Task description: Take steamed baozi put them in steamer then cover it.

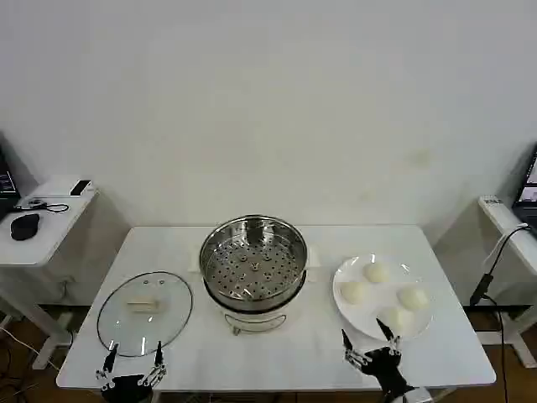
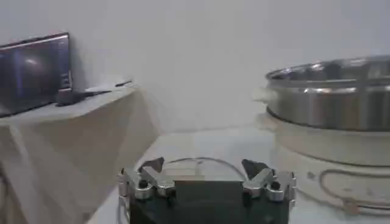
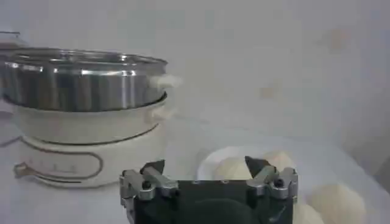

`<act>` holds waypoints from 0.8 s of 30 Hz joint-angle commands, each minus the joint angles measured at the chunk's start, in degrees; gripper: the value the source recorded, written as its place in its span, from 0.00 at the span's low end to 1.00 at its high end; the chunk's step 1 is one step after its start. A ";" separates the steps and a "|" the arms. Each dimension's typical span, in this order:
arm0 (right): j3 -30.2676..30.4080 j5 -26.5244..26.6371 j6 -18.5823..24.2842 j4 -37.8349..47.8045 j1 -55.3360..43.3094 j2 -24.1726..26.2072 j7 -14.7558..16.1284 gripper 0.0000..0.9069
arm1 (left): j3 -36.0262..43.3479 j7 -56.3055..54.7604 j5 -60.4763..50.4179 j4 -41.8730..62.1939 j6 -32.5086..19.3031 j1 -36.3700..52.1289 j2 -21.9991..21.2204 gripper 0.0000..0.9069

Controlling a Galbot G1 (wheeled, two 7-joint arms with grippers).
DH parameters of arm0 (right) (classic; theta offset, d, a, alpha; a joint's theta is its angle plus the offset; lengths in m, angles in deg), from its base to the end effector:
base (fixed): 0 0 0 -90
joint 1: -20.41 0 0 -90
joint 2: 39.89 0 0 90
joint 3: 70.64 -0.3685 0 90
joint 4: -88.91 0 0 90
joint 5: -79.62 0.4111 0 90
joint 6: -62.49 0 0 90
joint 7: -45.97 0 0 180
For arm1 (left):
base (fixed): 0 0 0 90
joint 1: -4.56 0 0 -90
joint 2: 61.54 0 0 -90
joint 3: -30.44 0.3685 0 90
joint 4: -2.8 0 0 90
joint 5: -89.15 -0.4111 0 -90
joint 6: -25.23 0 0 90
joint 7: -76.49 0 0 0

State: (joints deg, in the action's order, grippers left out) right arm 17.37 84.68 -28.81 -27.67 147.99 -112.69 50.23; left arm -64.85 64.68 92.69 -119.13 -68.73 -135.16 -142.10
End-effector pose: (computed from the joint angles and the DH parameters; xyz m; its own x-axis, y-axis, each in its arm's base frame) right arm 0.1860 -0.0668 -0.3608 -0.9574 -0.1704 0.2330 -0.2094 0.9656 -0.1541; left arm 0.1149 0.0565 -0.3580 -0.9613 -0.1851 0.2040 -0.1532 0.9747 0.1629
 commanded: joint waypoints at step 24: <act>18.51 -28.07 -12.72 26.28 -53.44 47.12 38.07 1.00 | -5.83 -0.92 -9.66 -6.70 11.26 2.95 0.62 1.00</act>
State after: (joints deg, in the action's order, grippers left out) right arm 23.09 64.70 -41.82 -11.02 114.12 -78.88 72.42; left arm -69.32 64.01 84.70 -124.96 -58.41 -132.71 -141.34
